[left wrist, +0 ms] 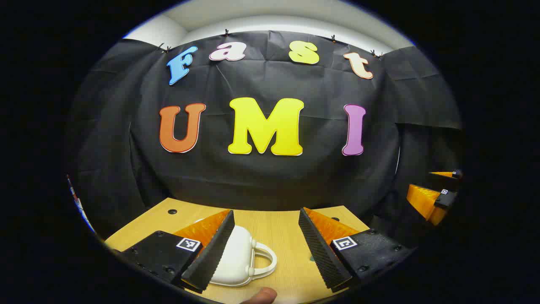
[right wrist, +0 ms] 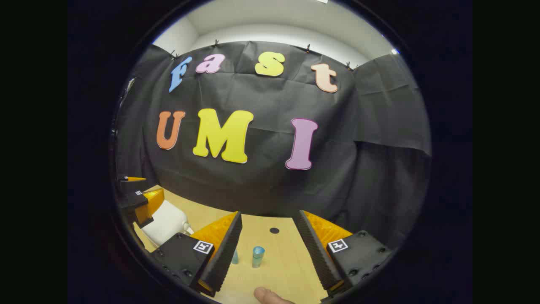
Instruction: First open the suitcase, pack the skin care products into it, and then close the suitcase.
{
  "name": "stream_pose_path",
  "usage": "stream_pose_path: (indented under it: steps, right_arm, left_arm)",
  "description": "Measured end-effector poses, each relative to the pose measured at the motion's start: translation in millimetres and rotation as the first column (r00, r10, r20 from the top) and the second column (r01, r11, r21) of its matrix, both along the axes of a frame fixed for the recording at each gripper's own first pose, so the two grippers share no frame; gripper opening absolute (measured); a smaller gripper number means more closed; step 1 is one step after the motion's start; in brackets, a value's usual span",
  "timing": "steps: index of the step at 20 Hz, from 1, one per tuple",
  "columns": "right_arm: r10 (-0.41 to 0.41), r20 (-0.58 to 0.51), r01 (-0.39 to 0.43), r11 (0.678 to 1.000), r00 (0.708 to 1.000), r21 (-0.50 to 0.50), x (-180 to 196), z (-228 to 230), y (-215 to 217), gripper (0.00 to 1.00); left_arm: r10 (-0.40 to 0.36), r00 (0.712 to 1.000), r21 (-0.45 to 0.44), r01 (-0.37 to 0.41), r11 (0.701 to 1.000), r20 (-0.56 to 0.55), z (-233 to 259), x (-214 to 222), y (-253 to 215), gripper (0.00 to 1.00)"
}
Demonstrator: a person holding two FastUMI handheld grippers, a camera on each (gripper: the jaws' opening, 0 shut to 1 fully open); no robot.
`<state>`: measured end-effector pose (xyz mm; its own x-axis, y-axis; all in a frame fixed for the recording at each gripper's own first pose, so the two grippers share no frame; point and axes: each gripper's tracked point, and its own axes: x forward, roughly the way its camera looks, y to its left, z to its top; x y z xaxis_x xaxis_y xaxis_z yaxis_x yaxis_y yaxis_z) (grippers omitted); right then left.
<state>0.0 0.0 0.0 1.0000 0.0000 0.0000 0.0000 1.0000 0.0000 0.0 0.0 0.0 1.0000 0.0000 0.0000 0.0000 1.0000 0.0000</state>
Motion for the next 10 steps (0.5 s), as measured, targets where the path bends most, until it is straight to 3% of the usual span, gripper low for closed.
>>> stream_pose_path:
  steps: [1,10]
  right_arm:
    - [0.004,-0.004,-0.004,1.000,1.000,-0.002,4,-2,0,0.79]
    - [0.057,-0.026,-0.056,0.998,0.998,0.022,24,-10,10,0.80]
  left_arm:
    - [-0.006,1.000,-0.018,0.006,1.000,-0.004,1,2,-1,0.98]
    - [-0.014,1.000,0.009,0.014,1.000,0.001,9,6,-14,0.98]
